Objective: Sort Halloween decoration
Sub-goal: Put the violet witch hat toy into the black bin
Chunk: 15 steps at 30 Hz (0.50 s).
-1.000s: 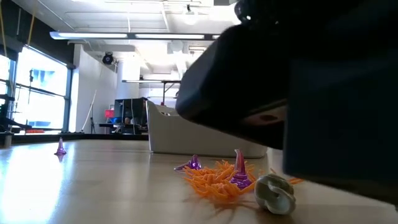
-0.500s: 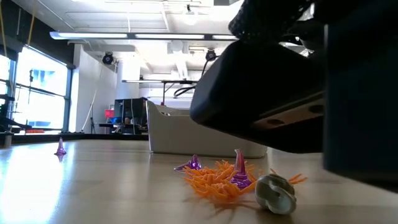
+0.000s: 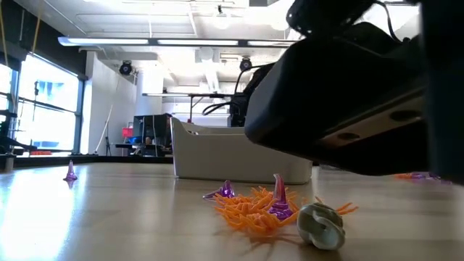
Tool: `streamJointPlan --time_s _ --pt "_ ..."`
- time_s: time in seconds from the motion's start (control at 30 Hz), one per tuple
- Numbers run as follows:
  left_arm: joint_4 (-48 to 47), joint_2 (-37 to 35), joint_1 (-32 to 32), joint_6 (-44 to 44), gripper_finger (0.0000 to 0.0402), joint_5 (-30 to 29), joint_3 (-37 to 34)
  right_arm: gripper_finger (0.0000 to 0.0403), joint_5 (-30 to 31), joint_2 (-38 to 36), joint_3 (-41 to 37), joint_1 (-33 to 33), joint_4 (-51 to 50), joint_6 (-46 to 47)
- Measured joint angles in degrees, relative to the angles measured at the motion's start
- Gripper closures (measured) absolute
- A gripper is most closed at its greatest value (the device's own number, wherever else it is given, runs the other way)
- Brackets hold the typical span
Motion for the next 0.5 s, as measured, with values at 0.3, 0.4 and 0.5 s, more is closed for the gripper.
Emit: streamJointPlan --time_s 0.3,0.4,0.5 --pt "0.0 0.0 0.0 0.04 0.0305 0.02 0.0 0.0401 0.0 0.0 0.04 0.0 -0.32 2.88" --pt "0.0 0.0 0.0 0.04 0.0305 0.02 0.0 0.0401 0.02 0.03 0.76 0.0 -0.74 2.89" --pt "0.0 0.0 -0.02 0.04 0.0305 0.02 0.0 0.0401 0.32 0.19 1.86 0.04 -1.47 2.59"
